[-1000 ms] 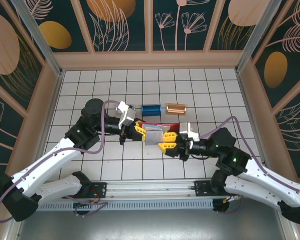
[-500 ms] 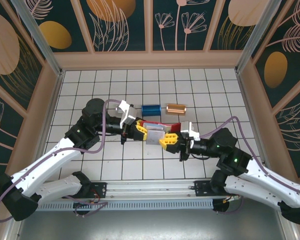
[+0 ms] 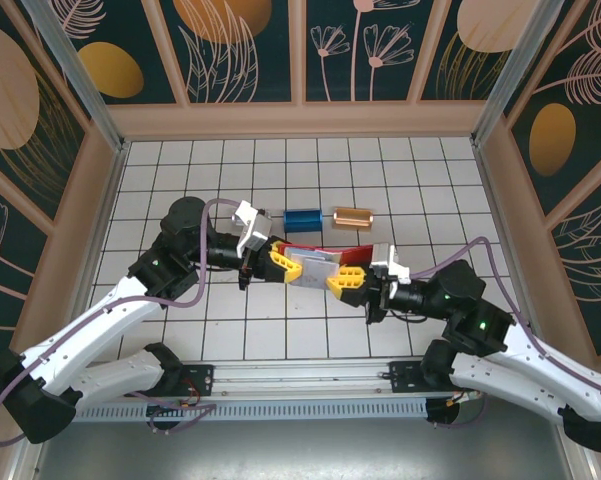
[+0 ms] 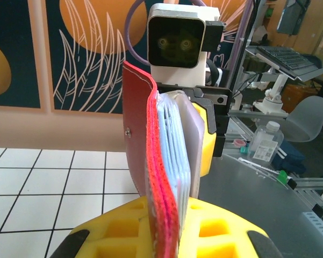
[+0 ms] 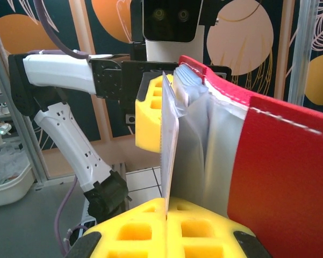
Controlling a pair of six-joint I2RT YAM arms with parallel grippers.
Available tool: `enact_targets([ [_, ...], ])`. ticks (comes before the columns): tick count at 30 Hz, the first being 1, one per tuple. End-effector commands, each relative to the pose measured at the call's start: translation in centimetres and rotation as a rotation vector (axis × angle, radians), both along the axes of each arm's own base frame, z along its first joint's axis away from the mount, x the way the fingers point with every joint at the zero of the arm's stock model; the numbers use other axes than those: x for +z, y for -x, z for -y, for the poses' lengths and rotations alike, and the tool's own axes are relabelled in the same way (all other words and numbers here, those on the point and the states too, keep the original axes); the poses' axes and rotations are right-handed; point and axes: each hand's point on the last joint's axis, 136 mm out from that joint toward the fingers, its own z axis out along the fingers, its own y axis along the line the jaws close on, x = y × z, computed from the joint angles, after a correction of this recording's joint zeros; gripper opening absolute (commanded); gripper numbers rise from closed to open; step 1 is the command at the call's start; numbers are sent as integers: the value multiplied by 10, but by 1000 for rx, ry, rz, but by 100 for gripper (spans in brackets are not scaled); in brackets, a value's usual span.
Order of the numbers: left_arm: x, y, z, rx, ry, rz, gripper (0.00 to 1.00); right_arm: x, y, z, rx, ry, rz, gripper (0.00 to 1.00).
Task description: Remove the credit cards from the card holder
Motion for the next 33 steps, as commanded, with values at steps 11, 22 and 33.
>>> enact_targets([
  [11,9,9,-3,-75,30,26,0,17,-5,13,-71,-23,16,9],
  [22,6,12,-4,-94,22,23,0,18,-7,16,-90,-21,6,9],
  [33,3,11,-4,-87,16,27,0,24,2,16,-41,-47,19,8],
])
